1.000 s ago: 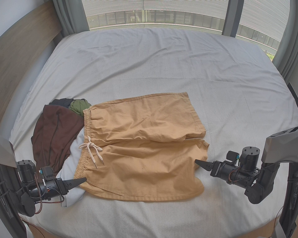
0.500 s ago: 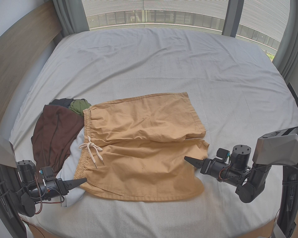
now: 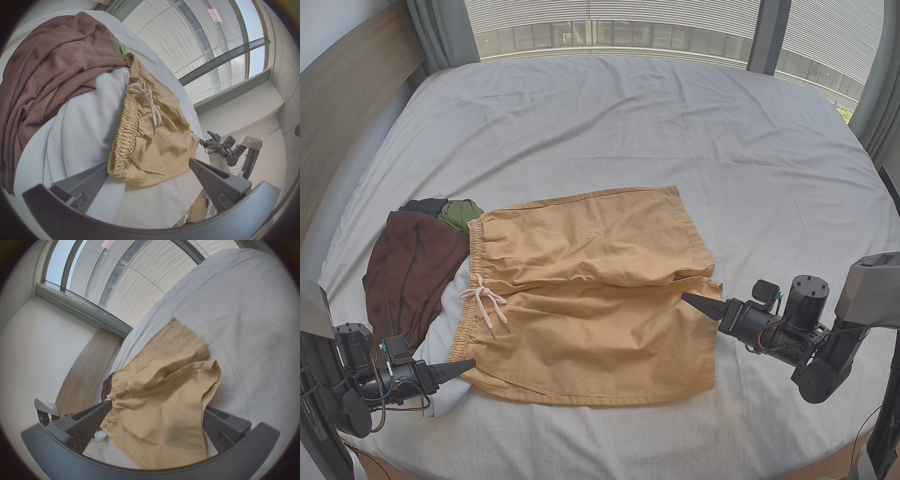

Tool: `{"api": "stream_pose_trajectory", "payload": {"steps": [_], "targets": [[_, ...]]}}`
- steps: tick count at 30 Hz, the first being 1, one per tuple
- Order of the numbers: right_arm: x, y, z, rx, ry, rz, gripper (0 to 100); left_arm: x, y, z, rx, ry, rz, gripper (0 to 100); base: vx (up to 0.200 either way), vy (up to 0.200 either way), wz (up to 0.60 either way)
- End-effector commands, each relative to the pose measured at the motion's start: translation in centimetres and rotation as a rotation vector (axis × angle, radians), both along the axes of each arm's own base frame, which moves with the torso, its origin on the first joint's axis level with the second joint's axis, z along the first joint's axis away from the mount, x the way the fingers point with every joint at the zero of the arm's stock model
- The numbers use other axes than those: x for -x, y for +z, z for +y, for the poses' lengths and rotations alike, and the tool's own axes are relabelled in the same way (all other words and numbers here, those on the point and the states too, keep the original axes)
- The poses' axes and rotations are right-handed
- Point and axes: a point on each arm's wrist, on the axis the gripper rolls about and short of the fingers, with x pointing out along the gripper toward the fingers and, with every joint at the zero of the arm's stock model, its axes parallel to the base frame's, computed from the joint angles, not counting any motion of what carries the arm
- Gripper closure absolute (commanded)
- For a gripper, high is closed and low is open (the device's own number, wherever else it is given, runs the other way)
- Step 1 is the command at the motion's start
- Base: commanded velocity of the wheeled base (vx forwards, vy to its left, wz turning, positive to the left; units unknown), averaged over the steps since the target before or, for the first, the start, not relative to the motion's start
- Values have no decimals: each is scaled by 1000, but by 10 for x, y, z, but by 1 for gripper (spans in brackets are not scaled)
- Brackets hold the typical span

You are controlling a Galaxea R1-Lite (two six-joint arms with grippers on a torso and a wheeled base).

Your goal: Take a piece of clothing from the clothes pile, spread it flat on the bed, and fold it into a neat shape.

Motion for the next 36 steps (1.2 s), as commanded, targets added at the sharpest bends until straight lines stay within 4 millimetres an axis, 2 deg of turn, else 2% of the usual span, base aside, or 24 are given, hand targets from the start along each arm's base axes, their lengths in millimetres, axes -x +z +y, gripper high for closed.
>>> {"api": "stream_pose_trajectory", "payload": {"steps": [1,9,15,24,32,33,36], "targets": [[-1,14,-12,-20,-32,-38,0,0,0,0,1,-2,0,0,0,0,0],[-18,-9,-25,4,-94,9,0,0,0,0,1,-3,2,0,0,0,0],[-23,-12,-37,10,-134,13,0,2,-1,-3,2,-14,11,0,0,0,0],[-30,-16,-40,8,-147,8,0,2,-1,-3,2,-13,11,0,0,0,0],[-54,-38,-39,10,-158,13,0,2,-1,-3,2,-14,11,0,0,0,0],[-57,-38,-38,9,-159,4,100,2,-1,-3,2,-13,11,0,0,0,0],[-58,-38,-38,27,-156,-10,100,2,-1,-3,2,-14,11,0,0,0,0]]}}
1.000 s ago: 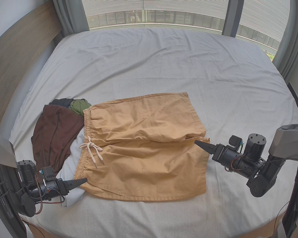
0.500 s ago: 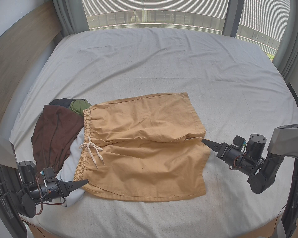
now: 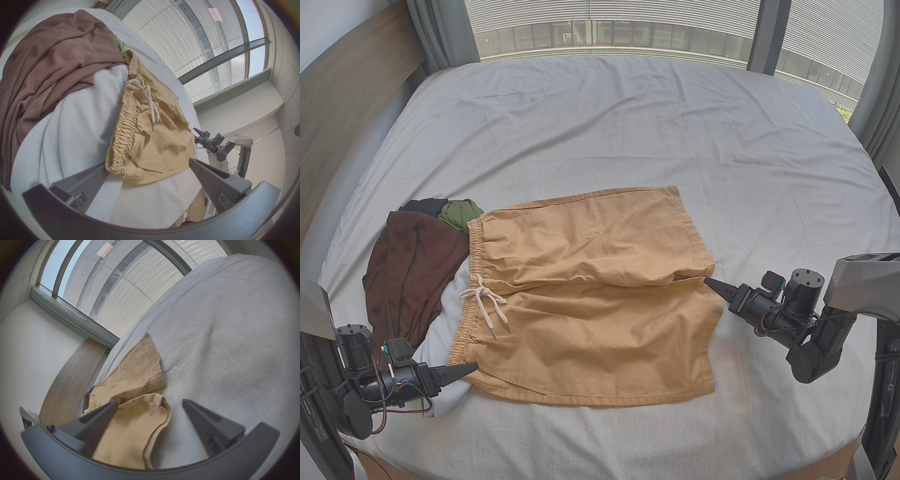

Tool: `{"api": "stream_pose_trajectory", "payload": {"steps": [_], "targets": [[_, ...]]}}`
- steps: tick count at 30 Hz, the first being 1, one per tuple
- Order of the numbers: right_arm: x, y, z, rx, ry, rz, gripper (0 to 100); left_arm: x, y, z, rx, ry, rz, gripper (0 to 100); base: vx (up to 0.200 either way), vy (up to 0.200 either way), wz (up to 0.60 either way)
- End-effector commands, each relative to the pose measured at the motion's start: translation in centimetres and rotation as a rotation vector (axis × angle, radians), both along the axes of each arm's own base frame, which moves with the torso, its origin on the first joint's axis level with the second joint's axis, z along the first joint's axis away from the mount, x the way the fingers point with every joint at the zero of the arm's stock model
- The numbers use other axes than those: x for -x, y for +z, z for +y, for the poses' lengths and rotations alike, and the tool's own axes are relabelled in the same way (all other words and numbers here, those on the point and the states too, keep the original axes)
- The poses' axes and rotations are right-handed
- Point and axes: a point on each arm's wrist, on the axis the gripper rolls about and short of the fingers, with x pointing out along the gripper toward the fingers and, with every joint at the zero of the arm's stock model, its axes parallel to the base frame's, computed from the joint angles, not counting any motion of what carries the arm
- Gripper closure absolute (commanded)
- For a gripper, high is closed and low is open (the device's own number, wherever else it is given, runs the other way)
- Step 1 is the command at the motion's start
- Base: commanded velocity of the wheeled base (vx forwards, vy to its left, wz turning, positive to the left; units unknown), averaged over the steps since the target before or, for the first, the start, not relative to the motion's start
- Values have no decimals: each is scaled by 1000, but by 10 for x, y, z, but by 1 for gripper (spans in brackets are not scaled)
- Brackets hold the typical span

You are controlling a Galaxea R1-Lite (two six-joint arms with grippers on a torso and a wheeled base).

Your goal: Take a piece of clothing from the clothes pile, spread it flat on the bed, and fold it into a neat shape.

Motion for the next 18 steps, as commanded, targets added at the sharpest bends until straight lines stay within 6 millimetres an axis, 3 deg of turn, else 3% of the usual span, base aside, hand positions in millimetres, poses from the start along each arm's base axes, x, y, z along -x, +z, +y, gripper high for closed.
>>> {"api": "stream_pose_trajectory", "payload": {"steps": [1,9,18], "targets": [[-5,-10,1,17,1,9,100,0,0,0,0,2,0,0,0,0,0],[-7,-5,2,60,5,-42,100,1,0,0,1,1,3,0,0,0,0],[-24,6,-2,70,-62,-126,100,1,0,0,2,-1,6,0,0,0,0]]}}
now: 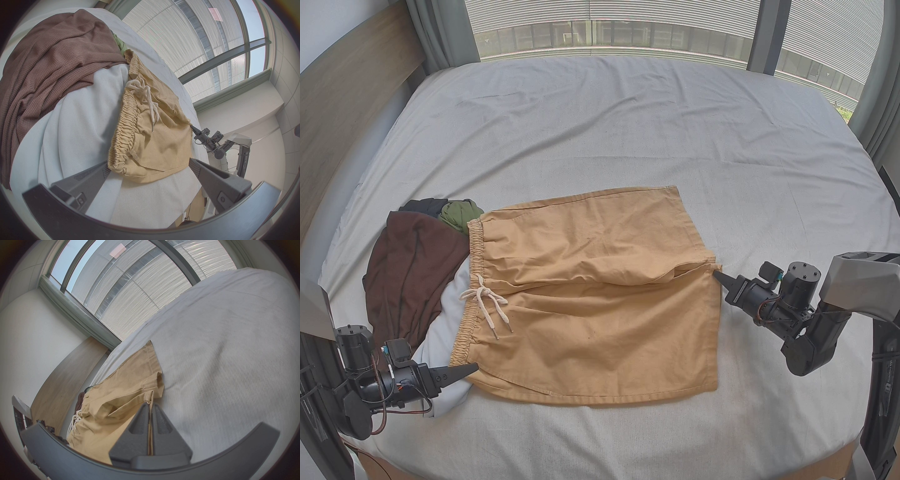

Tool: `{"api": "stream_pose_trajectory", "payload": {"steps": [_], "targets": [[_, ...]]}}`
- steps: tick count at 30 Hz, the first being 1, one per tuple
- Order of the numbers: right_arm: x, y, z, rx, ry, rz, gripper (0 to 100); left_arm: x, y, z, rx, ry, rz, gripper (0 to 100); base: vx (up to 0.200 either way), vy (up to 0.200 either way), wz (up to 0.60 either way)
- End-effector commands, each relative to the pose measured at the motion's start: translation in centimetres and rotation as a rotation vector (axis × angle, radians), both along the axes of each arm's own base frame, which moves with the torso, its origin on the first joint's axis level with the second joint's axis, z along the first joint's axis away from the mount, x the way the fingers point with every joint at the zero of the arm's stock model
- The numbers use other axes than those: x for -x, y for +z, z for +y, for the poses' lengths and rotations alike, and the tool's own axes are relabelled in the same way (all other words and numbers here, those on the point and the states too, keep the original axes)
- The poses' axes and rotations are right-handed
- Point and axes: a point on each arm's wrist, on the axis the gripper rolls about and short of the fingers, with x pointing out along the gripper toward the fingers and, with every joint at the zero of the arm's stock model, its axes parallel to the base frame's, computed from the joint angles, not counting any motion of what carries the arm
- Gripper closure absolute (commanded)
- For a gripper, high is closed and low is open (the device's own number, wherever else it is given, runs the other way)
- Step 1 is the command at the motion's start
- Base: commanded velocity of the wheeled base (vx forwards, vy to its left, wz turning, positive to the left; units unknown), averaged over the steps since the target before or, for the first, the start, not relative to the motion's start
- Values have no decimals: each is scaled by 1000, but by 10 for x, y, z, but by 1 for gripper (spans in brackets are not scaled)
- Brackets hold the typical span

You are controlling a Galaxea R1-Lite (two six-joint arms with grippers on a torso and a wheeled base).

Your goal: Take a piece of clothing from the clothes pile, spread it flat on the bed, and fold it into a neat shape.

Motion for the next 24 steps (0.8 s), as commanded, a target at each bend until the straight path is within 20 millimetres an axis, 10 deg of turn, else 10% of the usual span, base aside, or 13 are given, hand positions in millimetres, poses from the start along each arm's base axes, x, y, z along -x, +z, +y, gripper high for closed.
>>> {"api": "stream_pose_trajectory", "payload": {"steps": [1,14,15,24], "targets": [[-6,2,-3,-2,-18,-21,100,0,-1,0,1,-1,4,0,0,0,0],[-3,4,-1,-1,-8,-20,100,1,-1,-1,1,-3,9,0,0,0,0],[-3,4,-1,-1,-10,-23,0,2,-1,-1,2,-4,9,0,0,0,0],[23,23,-1,27,4,-25,0,2,-1,0,-1,1,5,0,0,0,0]]}}
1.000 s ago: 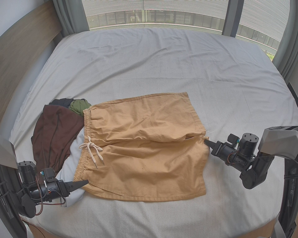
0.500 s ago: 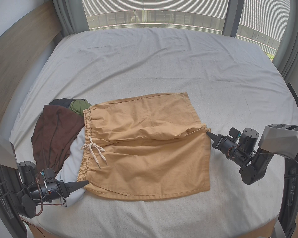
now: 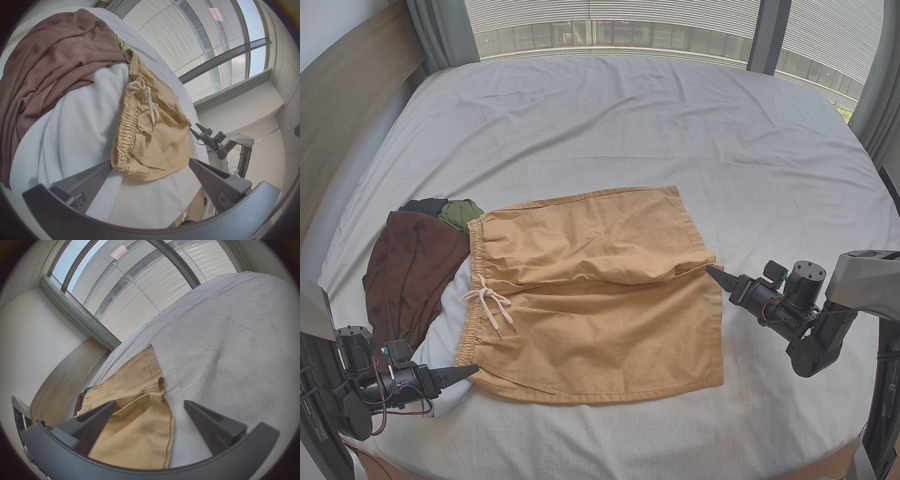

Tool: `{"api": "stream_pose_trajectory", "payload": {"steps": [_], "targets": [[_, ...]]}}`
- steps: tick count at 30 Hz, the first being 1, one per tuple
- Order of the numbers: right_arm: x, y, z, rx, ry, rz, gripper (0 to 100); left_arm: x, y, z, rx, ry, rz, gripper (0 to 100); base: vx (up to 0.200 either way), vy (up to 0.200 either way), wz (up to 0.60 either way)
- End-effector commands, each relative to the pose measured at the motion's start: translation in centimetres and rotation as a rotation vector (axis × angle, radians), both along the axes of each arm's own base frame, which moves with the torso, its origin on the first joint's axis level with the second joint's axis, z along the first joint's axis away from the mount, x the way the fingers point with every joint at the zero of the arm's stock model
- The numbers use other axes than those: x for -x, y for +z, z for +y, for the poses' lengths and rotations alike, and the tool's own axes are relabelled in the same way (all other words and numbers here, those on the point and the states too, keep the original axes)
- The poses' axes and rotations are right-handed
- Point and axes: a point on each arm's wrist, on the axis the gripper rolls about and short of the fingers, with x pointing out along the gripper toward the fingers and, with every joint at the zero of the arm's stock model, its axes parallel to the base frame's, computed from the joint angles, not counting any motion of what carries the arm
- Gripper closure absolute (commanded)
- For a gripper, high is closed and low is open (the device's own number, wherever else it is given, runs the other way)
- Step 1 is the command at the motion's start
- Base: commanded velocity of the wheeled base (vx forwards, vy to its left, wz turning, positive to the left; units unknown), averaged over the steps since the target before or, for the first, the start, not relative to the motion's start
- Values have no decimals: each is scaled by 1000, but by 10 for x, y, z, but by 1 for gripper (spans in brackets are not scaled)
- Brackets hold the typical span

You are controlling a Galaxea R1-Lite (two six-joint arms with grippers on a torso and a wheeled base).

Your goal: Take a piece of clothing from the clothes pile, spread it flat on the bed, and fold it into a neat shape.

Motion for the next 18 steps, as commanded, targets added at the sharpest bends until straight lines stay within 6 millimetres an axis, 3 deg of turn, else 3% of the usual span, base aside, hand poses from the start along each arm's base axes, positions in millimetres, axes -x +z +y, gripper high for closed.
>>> {"api": "stream_pose_trajectory", "payload": {"steps": [1,9,18], "targets": [[18,16,0,28,12,-20,0,0,0,0,0,0,2,0,0,0,0],[36,20,-3,86,20,-18,0,-6,-10,-9,-6,-43,25,0,0,0,0],[43,21,-5,91,26,-7,0,-17,-7,-4,-23,-21,-30,0,0,0,0]]}}
